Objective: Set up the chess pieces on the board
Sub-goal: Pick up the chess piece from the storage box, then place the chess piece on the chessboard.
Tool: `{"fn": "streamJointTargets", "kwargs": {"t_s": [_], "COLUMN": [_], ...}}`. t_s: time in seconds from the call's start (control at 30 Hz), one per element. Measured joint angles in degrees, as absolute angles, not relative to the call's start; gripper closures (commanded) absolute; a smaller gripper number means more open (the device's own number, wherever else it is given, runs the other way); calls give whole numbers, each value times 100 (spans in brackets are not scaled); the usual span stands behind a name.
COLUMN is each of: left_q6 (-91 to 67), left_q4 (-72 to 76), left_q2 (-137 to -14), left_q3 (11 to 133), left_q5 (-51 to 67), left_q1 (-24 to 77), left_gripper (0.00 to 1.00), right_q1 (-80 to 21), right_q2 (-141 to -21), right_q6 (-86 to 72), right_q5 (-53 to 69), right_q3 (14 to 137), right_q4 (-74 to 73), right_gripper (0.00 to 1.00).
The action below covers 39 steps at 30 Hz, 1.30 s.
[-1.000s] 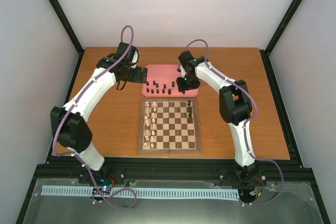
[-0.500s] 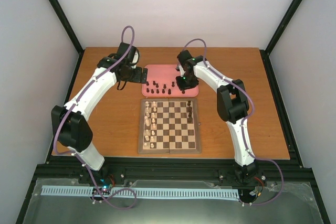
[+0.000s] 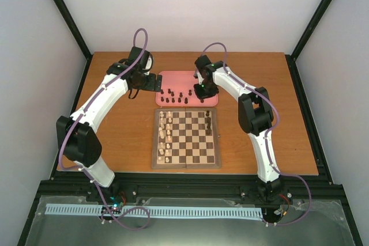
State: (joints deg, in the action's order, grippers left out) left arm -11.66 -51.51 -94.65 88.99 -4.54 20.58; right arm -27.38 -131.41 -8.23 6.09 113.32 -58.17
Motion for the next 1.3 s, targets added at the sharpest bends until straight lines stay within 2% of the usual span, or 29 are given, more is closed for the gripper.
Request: {"fn": "streamJointTargets", "kwargs": {"t_s": [0.2,0.4,0.63,0.87,1.03,1.3], "left_q6": [-1166,-1166,-1166,-1168,-1168,-1168], "left_q4": [-5151,-5151,-5146,-5146,-5146,-5127], "left_q2": [-9465,-9465,-9465,-9465,-9465,-9465], "left_q3": [8899,8899,8899,8899,8899,8873], "left_q5": [-456,-469,-454,-425,-399,-403], "left_q1": [2058,2058,2058,2058,2058,2058], "left_gripper": [0,0,0,0,0,0], "right_q1": [-2735,-2770,-3142,-3741,-4049,-4169], "right_q2": [-12890,-11577,-9727,-8764,-8475,-8346], "right_q6": [-823,-947,-1177,-1601,-1896,-2069], "right_q5": [519,537,467,447,495,484], "right_q3": [11330,11019,9504,7483,6499,5909], "right_q4": [-5774,-5697,-5784,-5767,-5516,-4936], "right_gripper": [97,97,97,97,97,97]}}
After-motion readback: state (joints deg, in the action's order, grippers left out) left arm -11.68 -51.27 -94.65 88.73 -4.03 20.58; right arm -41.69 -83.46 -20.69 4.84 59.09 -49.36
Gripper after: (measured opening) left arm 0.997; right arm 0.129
